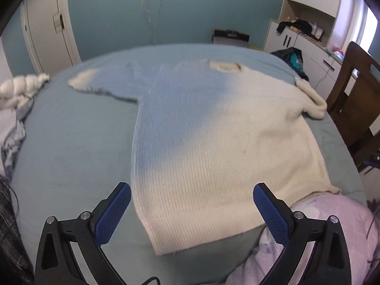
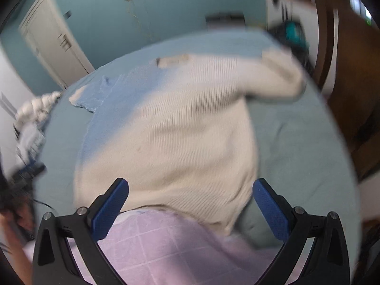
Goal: Fold small clothes
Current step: 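Move the right gripper to the cream sleeve of the sweater, then grasp the cream sleeve with the right gripper and lift it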
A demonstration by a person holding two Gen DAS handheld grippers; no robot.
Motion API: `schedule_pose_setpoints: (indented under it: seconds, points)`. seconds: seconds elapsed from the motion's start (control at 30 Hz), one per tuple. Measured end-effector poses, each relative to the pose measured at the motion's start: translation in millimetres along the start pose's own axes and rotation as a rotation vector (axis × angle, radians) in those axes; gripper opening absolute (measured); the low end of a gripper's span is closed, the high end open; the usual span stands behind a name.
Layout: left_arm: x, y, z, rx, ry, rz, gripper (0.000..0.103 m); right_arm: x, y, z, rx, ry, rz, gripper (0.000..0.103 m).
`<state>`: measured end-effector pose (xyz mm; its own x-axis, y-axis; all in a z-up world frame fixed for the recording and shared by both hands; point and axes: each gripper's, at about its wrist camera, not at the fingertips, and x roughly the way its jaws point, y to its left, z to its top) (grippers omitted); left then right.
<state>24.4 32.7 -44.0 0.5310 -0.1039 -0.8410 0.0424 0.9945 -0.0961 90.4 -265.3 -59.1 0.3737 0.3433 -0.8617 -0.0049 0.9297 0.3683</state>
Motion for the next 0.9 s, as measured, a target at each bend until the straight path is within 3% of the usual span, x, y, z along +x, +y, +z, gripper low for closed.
schedule_pose_setpoints:
  seconds: [0.1,0.17,0.27,0.37,0.5,0.6,0.73,0.77,0.83,0.87,0.9]
  points:
    - [35,20,-10,-0.094,0.071,-0.072,0.103,37,-30,6,0.127,0.129,0.093,0.102]
    - [67,35,-15,-0.128,0.116,-0.07,0.103,64,-49,3,0.216,0.209,0.151,0.1]
    - [116,53,-33,-0.183,0.261,-0.026,0.103,108,-78,-12,0.371,0.346,0.207,0.073]
    - [150,63,-49,-0.233,0.355,-0.021,0.103,138,-96,-31,0.453,0.457,0.183,0.069]
    - [169,65,-58,-0.258,0.356,-0.051,0.103,116,-110,-45,0.53,0.463,0.114,0.071]
    - [176,58,-67,-0.206,0.389,-0.036,0.103,101,-112,-44,0.55,0.477,0.157,0.071]
    - [188,47,-74,-0.189,0.441,-0.001,0.103,114,-107,-49,0.554,0.493,0.263,0.067]
    - [192,48,-77,-0.192,0.442,0.008,0.103,113,-99,-47,0.526,0.488,0.286,0.049]
    - [202,49,-82,-0.201,0.433,0.003,0.102,103,-84,-36,0.439,0.433,0.282,0.033]
    - [205,50,-82,-0.205,0.428,-0.001,0.1,100,-82,-35,0.421,0.403,0.316,0.008]
    - [205,53,-84,-0.207,0.423,0.007,0.096,90,-82,-30,0.424,0.368,0.364,0.008]
